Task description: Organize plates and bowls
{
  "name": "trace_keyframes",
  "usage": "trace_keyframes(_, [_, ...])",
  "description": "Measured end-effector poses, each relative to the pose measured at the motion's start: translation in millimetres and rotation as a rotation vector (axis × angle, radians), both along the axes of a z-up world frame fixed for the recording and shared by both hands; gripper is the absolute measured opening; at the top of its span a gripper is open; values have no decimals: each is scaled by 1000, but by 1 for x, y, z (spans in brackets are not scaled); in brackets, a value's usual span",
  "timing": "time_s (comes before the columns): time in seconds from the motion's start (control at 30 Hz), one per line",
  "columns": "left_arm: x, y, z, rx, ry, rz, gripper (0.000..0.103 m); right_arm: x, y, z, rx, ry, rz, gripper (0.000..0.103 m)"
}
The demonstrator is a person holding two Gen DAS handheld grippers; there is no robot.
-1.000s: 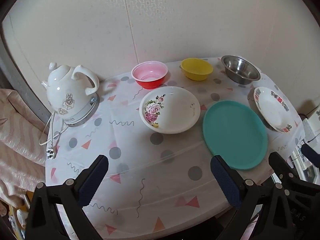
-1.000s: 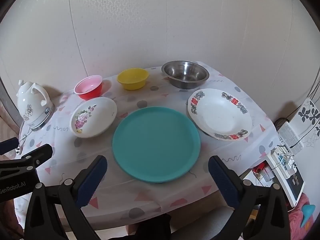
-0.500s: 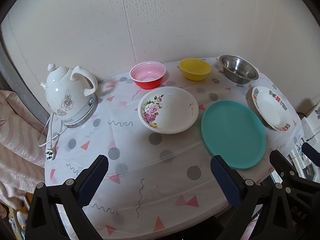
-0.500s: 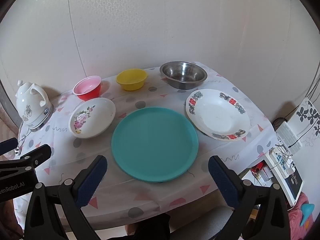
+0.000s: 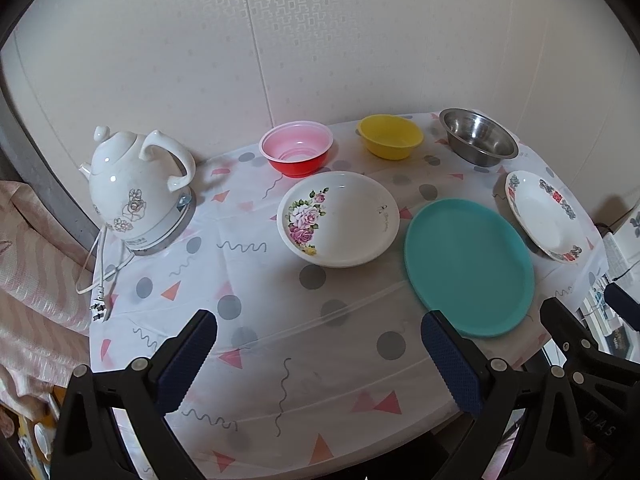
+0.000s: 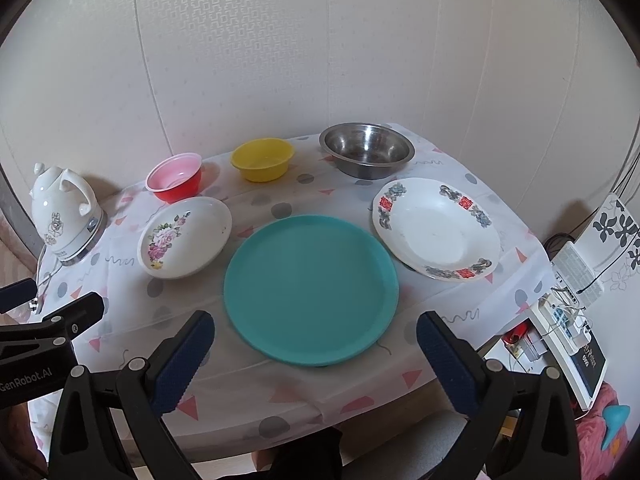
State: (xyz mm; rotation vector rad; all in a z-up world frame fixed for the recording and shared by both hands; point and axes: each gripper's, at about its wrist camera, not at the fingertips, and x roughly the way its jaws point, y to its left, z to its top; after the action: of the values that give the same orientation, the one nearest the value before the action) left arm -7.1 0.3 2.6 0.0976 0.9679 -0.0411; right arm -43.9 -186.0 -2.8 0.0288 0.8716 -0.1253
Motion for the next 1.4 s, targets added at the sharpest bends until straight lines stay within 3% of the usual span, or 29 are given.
trace_keyframes(0.87, [6, -1, -3, 4, 15, -12, 103, 2, -3, 1, 7, -1, -15, 103])
trace_keyframes(1.4, [17, -4, -13, -10, 72, -21, 103, 7, -8, -7, 15, 29, -33, 103])
